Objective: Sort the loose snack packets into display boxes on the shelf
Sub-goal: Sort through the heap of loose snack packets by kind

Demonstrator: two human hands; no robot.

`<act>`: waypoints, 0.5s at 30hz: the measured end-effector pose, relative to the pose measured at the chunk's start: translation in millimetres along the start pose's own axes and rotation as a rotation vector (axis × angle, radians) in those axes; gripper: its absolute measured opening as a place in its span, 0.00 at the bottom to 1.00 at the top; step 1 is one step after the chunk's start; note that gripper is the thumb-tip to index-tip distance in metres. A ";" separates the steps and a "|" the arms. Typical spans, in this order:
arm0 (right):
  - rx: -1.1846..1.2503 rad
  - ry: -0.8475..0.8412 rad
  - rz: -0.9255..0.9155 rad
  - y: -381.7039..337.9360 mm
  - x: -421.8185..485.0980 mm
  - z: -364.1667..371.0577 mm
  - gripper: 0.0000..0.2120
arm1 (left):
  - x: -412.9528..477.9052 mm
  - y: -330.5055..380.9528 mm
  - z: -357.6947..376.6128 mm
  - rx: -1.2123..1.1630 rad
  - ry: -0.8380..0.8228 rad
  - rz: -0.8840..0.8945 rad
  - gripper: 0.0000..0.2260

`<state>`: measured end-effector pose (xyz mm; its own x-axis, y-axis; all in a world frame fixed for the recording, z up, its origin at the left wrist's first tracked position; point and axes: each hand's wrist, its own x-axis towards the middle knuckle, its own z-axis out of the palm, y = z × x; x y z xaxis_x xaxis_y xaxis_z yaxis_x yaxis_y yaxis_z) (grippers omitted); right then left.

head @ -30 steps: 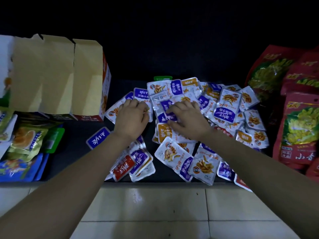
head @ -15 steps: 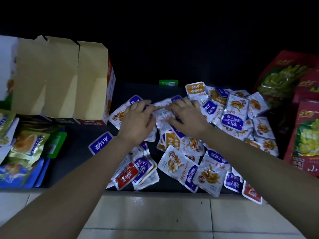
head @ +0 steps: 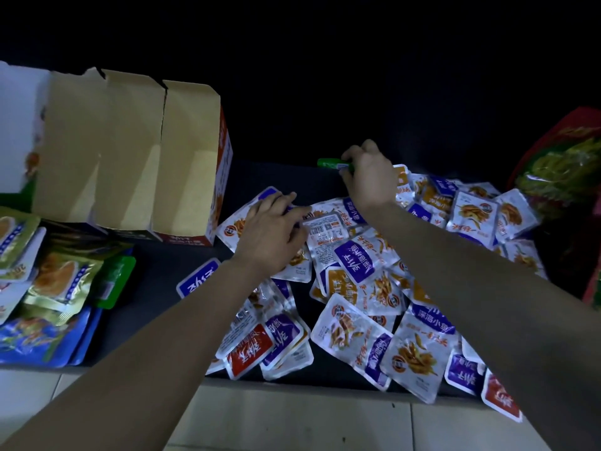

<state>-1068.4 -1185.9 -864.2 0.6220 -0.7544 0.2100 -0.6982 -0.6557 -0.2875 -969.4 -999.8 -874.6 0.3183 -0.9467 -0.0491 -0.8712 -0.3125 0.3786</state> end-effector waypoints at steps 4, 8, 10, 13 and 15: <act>-0.141 0.009 0.000 3.6 0.9 5.9 0.05 | 0.6 -0.8 2.0 -0.017 0.029 0.005 0.22; -0.213 0.011 -0.050 10.0 1.4 10.3 0.07 | 1.1 -0.3 2.5 -0.012 0.045 -0.006 0.23; -0.229 0.024 -0.070 9.9 0.8 12.1 0.09 | 1.5 0.0 1.4 -0.012 0.039 -0.009 0.23; -0.187 0.031 -0.097 11.8 -2.3 10.3 0.10 | 1.0 1.0 -0.7 -0.023 0.033 -0.007 0.23; -0.156 0.030 -0.117 13.5 -6.0 7.0 0.09 | 0.7 1.9 -0.8 -0.031 0.034 -0.010 0.21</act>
<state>-1079.2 -1190.0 -875.9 0.6925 -0.6721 0.2622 -0.6701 -0.7339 -0.1113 -970.6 -1001.0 -873.1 0.3396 -0.9403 -0.0214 -0.8564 -0.3185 0.4064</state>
